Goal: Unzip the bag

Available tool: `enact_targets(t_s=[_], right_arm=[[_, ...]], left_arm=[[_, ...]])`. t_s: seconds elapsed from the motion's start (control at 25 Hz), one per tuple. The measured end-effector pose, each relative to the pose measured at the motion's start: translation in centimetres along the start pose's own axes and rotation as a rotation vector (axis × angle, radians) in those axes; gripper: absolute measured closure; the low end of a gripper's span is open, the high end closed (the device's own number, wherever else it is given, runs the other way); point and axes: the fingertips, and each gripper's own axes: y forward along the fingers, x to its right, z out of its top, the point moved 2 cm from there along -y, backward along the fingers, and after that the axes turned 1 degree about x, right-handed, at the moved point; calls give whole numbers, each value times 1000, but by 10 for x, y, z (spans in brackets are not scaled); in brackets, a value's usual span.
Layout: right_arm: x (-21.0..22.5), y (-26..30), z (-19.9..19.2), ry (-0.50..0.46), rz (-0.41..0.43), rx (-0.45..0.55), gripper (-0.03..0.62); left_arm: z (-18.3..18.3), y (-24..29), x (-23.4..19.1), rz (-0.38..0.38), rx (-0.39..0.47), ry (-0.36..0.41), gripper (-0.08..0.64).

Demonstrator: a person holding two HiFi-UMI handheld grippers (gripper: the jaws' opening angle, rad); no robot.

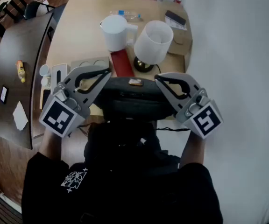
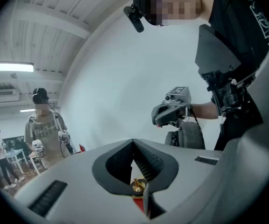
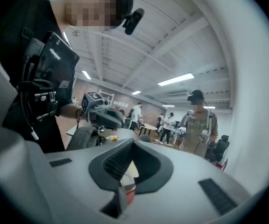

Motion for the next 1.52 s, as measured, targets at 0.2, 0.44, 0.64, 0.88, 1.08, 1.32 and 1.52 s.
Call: enact_targets(t_s=[0.2, 0.44, 0.64, 0.88, 1.08, 1.32, 1.52], right_arm=[[-15, 4, 2, -24, 175, -39, 571], [-27, 6, -8, -80, 290, -104, 568], [-34, 3, -17, -106, 338, -149, 494], [-40, 4, -17, -146, 391, -190, 453], [-54, 12, -8, -199, 518, -260, 453], [-61, 17, -6, -228, 636, -374, 453], [-62, 20, -1, -216, 680, -399, 453]], left_arm=[[1, -8, 23, -228, -73, 164, 560], [-26, -17, 34, -315, -224, 234, 558], [-40, -16, 43, -339, -291, 274, 495], [-38, -14, 47, -358, -317, 349, 495], [-29, -9, 54, -412, -339, 420, 476], [-29, -8, 58, -488, -387, 485, 476], [-25, -13, 60, -558, -409, 436, 476]])
